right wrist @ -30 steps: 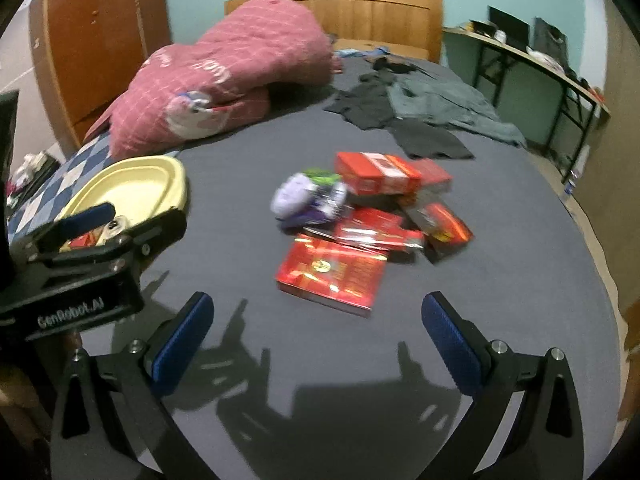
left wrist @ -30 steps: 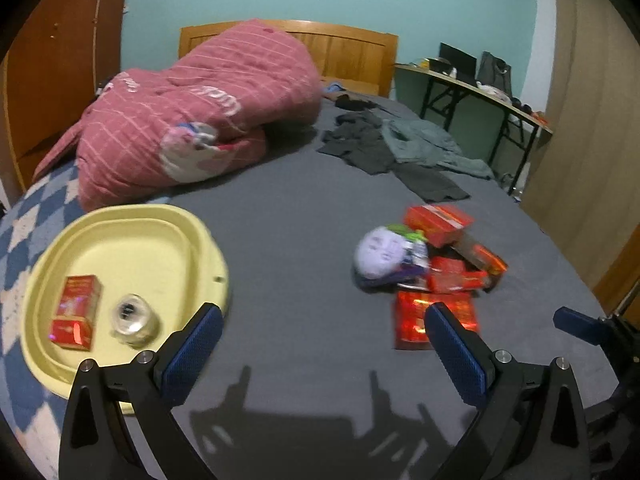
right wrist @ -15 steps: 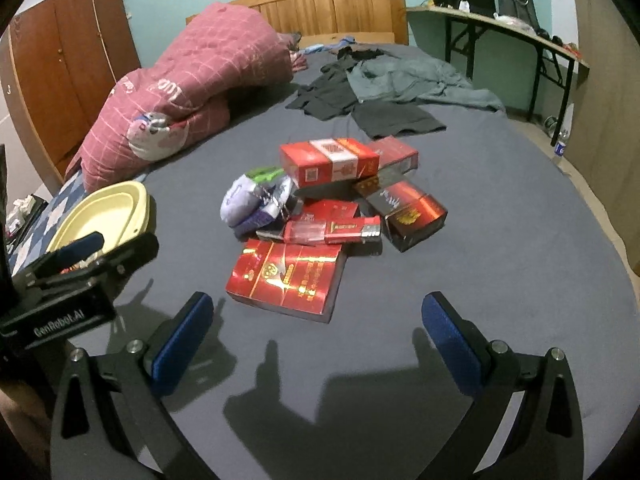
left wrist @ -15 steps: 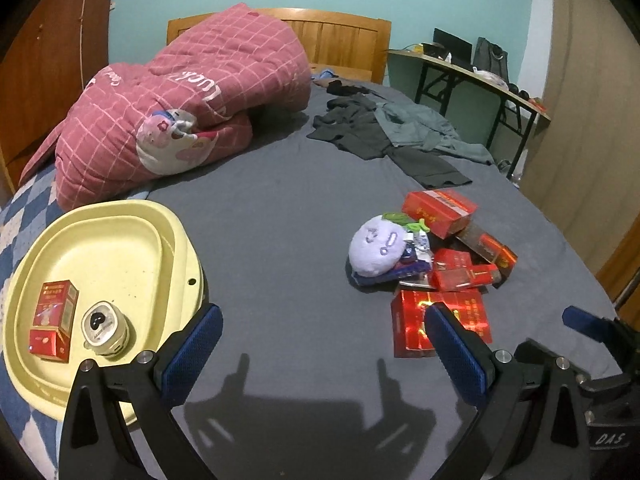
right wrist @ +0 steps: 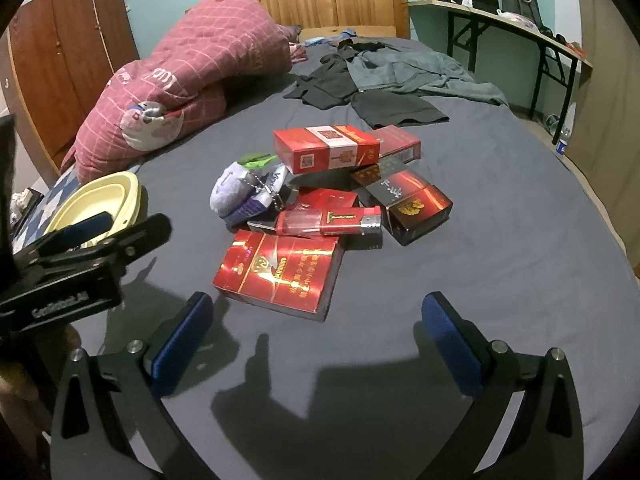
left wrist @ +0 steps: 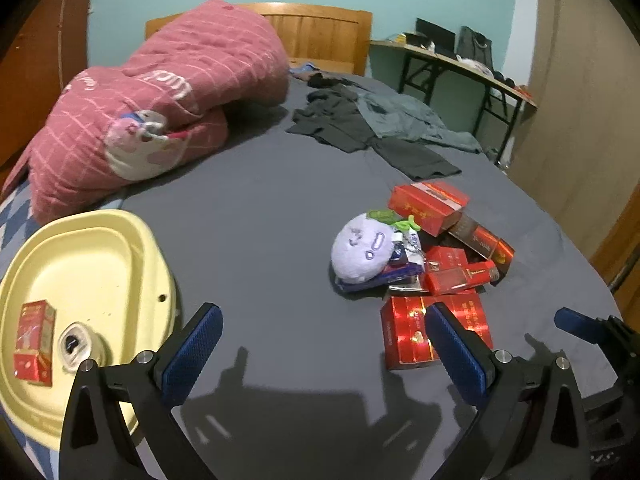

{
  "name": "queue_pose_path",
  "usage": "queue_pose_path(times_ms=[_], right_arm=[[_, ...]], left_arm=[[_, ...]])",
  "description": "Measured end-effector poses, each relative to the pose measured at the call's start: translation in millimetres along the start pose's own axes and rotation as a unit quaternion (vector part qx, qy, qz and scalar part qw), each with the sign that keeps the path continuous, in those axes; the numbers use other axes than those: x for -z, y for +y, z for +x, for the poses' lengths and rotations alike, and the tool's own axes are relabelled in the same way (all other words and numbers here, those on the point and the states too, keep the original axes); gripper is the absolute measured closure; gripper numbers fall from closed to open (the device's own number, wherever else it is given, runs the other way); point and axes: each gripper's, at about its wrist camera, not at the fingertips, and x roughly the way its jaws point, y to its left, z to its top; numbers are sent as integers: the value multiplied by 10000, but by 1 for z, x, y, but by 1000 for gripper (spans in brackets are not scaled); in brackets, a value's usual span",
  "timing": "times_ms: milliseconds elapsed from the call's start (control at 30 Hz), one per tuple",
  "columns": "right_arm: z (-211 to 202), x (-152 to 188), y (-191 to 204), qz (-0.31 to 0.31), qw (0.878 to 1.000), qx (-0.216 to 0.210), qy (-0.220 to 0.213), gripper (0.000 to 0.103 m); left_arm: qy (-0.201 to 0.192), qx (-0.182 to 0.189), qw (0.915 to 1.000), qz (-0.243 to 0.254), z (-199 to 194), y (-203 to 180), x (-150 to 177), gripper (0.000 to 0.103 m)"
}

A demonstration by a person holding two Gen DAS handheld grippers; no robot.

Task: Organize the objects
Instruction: 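Withdraw both open tools from the tray back toward the pile, then grasp the lavender plush toy with the left tool while the right tool grasps the red Diamond pack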

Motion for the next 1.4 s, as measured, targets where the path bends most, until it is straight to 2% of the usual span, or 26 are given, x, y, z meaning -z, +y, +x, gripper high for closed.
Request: queue_pose_path(times_ms=[100,233,333,400,467,567,667,733,900,1133,1400], right_arm=[[5,0,3,-28,10000,2,3,0],[15,3,6,-55,9999,-73,98,0],[22,6,5,13,9996,-249,128,0],[26,6,4,49,9997,-193,125,0],[31,5,4,46,9998,-153,152,0],[41,3,8,9,9997,-73,213,0],[49,1,15,-62,9997,-84,231,0],[51,0,19,-143,9996,-80,229,0],[59,-4,24,-212,9995,-20,221,0],[71,-7,21,-119,9993,-81,335,0],[79,-11,30,-233,9992,-94,305,0]], left_arm=[[104,118,9998,138,13,-2,-7,0],[205,565,9975,382,32,-5,-17,0],[177,765,9964,327,47,-1,-25,0],[216,915,9953,248,57,4,-28,0],[214,930,9951,257,65,8,-29,0],[237,716,9970,154,84,17,-29,0],[28,626,9980,-128,91,25,-31,0],[-93,698,9972,-253,96,29,-34,0],[27,1020,9938,-443,115,25,-37,0],[97,1056,9935,-415,134,23,-44,0],[33,1093,9929,-461,136,24,-47,1]])
